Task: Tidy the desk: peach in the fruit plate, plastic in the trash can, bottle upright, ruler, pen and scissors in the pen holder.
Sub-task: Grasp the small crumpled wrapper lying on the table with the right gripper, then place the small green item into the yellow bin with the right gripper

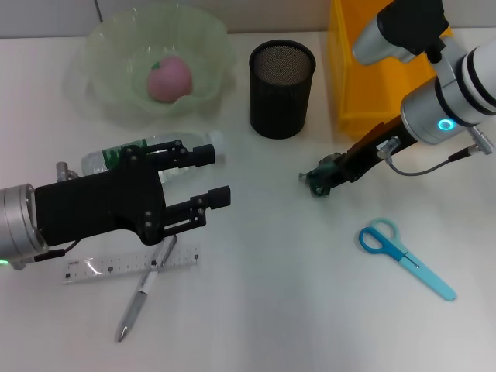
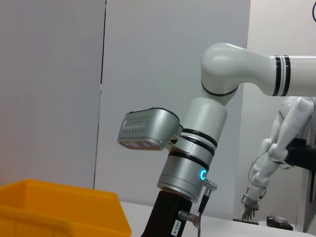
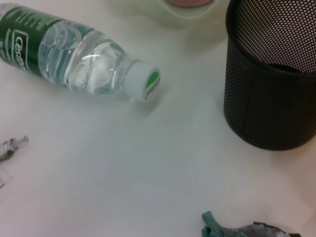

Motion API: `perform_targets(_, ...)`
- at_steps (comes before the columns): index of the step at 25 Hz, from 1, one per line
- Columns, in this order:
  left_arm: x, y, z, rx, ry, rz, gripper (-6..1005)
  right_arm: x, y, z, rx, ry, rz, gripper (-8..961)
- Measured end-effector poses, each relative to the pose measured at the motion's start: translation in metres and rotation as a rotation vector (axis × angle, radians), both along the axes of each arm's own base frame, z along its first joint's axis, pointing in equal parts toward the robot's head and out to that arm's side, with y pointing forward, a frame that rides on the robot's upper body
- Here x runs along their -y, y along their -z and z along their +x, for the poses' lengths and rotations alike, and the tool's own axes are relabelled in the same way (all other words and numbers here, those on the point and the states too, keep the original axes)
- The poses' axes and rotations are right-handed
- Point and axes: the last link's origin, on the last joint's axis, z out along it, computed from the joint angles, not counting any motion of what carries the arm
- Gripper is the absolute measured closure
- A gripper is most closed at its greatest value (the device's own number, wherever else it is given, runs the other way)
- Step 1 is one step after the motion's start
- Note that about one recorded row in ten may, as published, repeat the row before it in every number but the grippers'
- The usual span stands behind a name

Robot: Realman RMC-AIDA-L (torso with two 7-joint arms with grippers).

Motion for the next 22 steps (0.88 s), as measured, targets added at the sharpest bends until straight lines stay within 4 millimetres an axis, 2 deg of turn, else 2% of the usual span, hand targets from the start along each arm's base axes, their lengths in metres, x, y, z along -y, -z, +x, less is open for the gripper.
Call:
perform_targets(3, 0.0002, 0.0002, -0.0003, 0.0, -0.001, 0.0, 422, -0.0008, 0.0005, -0.0005, 0.001, -0.003, 0.003, 385)
perform_targets(8, 0.0016, 0.0012, -0.001, 0.001, 0.0, 0.003, 422, -0.0017, 0.0005, 0.0, 0.002, -0.008, 0.01, 631)
perform_targets(15, 0.0017, 0.0014, -0.001, 0.001, 0.0, 0.003, 422, -0.0008, 0.0043, 0.001, 0.02, -0.026, 0.008, 823)
perform_targets(22, 0.0014, 0.0012, -0.0008, 0.001, 0.001, 0.004, 422, -0.0016, 0.0029, 0.0014, 0.018, -0.036, 0.023, 897)
